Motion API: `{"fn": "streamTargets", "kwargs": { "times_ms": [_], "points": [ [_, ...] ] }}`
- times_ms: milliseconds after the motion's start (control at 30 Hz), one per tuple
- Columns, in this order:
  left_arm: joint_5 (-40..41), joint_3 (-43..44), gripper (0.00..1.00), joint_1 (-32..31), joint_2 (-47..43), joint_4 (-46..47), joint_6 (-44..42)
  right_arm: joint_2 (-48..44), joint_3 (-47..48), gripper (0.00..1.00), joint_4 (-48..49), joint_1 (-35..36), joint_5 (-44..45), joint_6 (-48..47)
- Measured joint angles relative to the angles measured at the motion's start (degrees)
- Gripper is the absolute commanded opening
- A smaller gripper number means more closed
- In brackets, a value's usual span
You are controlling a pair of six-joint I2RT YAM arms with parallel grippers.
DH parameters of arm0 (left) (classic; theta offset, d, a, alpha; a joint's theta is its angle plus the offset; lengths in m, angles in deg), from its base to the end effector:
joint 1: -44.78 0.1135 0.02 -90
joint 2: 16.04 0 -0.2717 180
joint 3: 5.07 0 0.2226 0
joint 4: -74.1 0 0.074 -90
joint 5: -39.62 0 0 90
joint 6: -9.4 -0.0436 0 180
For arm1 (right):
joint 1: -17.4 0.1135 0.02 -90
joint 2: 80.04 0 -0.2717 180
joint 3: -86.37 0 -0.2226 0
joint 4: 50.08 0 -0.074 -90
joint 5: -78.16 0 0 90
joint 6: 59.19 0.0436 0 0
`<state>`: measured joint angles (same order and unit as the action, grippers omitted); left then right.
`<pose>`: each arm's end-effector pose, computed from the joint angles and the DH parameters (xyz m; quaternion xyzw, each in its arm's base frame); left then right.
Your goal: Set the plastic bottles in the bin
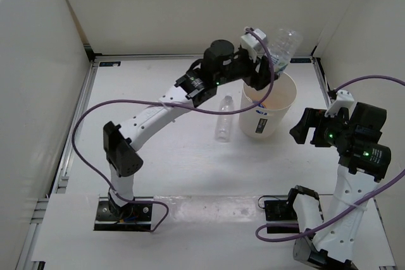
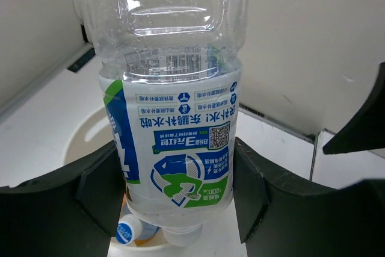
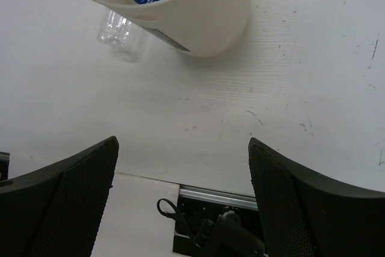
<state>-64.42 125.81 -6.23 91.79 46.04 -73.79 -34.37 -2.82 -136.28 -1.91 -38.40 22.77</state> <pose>0.2585 -0.3361 0.4491 0.3518 0.6470 -0.4030 0.5433 0.0747 -0.0055 0.3914 -0.0077 0.8909 0.1078 0.4411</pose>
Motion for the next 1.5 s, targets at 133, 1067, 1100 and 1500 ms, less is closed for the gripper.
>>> {"fn": "streamTargets", "kwargs": {
  "times_ms": [133, 1067, 1100, 1500],
  "points": [
    [-0.2, 0.0, 0.67, -1.1, 3.8, 1.2, 0.7, -1.4, -0.1, 0.90, 0.0, 0.1, 0.4, -0.2],
    [3.9, -13.9, 1.00, 6.4, 0.7, 9.1, 2.6, -2.6, -0.9, 0.90, 0.1, 1.7, 1.4, -2.9],
    [4.3, -15.6, 1.00, 8.7, -0.9, 8.6, 3.9, -2.6, -1.0, 0.90, 0.1, 1.7, 1.4, -2.8],
    [3.0, -26.8, 1.00, 22.9, -8.2, -1.1, 18.3, -1.4, -1.2, 0.90, 0.2, 2.2, 1.4, -1.3]
  ]
}}
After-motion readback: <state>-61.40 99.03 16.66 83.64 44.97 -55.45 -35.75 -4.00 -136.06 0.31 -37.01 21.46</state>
